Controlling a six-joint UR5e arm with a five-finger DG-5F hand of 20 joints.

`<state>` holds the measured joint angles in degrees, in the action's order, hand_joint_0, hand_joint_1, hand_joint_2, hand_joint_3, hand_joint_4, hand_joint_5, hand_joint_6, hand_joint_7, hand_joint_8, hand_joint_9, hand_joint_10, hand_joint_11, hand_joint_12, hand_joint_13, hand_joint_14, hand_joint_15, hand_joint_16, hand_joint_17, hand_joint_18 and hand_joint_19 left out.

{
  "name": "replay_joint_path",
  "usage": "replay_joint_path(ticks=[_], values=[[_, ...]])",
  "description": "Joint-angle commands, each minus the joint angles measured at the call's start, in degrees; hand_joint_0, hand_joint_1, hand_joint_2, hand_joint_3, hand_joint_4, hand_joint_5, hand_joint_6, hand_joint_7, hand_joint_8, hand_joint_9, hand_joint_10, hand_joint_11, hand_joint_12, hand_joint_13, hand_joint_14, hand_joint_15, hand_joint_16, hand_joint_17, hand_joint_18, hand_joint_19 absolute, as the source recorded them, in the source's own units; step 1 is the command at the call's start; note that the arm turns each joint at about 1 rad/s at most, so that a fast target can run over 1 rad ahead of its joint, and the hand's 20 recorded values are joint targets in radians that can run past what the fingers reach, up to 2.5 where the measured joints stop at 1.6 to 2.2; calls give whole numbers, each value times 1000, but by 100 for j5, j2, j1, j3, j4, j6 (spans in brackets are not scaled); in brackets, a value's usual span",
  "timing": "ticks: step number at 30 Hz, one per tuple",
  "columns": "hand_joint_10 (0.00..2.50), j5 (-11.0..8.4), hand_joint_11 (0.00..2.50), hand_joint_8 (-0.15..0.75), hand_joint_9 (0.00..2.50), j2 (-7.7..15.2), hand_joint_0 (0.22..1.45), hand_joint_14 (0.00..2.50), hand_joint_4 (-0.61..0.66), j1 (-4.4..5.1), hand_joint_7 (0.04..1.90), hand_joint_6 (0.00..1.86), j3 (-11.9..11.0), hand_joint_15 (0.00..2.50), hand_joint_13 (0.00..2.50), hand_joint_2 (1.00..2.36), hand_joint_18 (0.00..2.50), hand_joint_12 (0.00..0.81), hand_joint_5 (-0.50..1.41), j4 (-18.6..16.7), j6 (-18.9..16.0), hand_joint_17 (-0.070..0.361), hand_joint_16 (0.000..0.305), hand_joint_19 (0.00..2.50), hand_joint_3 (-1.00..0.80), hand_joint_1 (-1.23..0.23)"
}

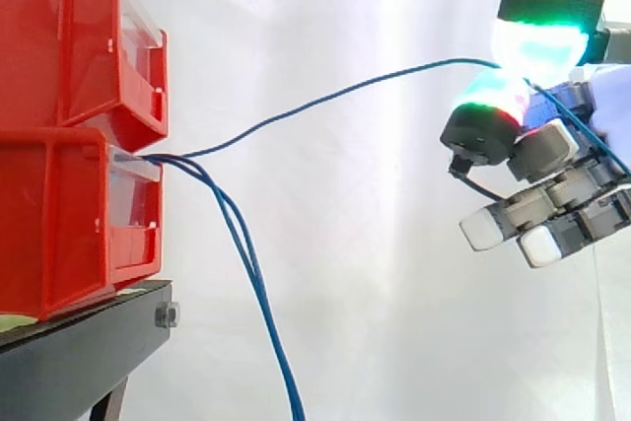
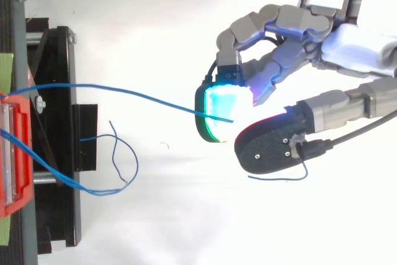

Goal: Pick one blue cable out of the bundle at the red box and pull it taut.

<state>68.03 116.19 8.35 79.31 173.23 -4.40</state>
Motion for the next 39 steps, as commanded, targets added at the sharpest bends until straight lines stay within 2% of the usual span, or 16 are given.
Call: replay_joint_path(ticks=[1,39], values=[[14,0,1032,370,972,0,628,11,-101,0,1214,893,-4,310,557,1011,624,403,-133,0,0,135,60,371,55,-841],[14,0,951,369,935,9,623,10,-92,0,1196,893,-4,299,534,1011,609,400,-135,0,0,135,60,374,40,-833]])
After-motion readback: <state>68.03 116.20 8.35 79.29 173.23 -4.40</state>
